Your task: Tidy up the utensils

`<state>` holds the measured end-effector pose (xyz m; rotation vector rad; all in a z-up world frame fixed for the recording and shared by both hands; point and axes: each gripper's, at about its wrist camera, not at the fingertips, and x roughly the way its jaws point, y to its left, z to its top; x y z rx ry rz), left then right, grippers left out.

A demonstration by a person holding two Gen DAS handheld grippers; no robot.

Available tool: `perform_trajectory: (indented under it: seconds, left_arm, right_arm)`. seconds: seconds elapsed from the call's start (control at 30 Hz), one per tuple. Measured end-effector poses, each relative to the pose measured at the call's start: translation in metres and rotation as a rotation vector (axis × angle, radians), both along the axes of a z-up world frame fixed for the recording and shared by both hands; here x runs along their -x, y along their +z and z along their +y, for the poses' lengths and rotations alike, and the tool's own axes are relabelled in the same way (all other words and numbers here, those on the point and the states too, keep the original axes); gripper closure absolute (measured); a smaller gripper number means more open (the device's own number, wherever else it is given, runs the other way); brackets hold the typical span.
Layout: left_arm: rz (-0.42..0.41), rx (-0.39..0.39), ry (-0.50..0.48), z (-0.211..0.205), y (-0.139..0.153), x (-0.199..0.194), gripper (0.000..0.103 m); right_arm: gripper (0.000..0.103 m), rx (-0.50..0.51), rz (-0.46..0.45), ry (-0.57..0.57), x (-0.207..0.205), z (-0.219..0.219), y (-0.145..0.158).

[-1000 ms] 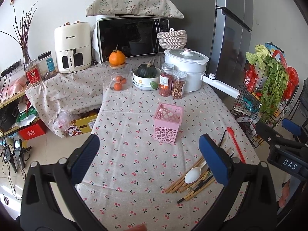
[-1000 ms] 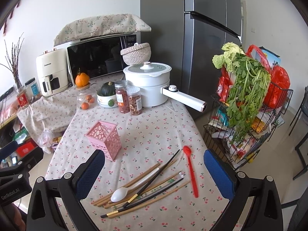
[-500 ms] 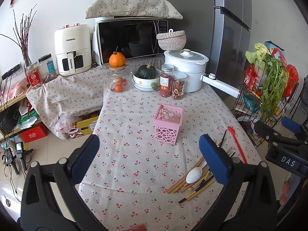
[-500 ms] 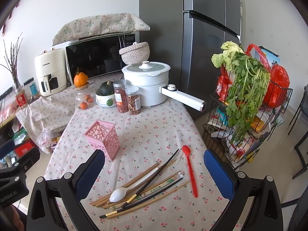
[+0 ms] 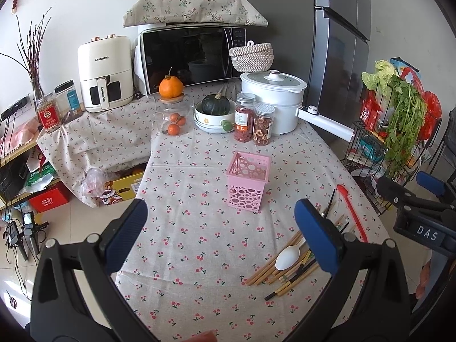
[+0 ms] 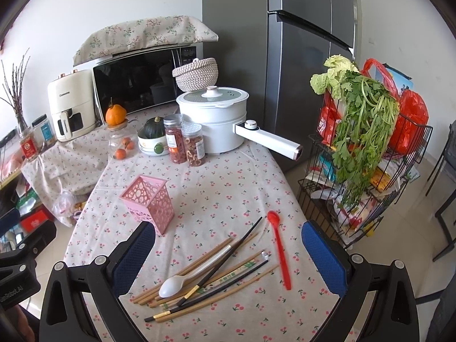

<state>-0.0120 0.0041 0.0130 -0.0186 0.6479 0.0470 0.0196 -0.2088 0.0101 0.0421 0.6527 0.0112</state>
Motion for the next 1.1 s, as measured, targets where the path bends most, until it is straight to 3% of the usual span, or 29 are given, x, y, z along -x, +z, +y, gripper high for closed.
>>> perform_trajectory:
  seconds: [0.77,0.97,1.1]
  left_arm:
    - [0.025,0.011,-0.011,-0.003,-0.008,-0.003,0.001]
    - [0.03,0.069,-0.098,-0.008,-0.013,-0.013,0.001]
    - [0.125,0.079,-0.179,-0.02,-0.025,-0.033,0.001]
  right_arm:
    - [0.0,-0.003,0.019,0.007,-0.001,-0.001,-0.006]
    - [0.0,-0.108,0.115,0.039,-0.02,-0.02,-0.016]
    - [0.0,-0.193,0.161,0.052,-0.038,-0.043,-0.032]
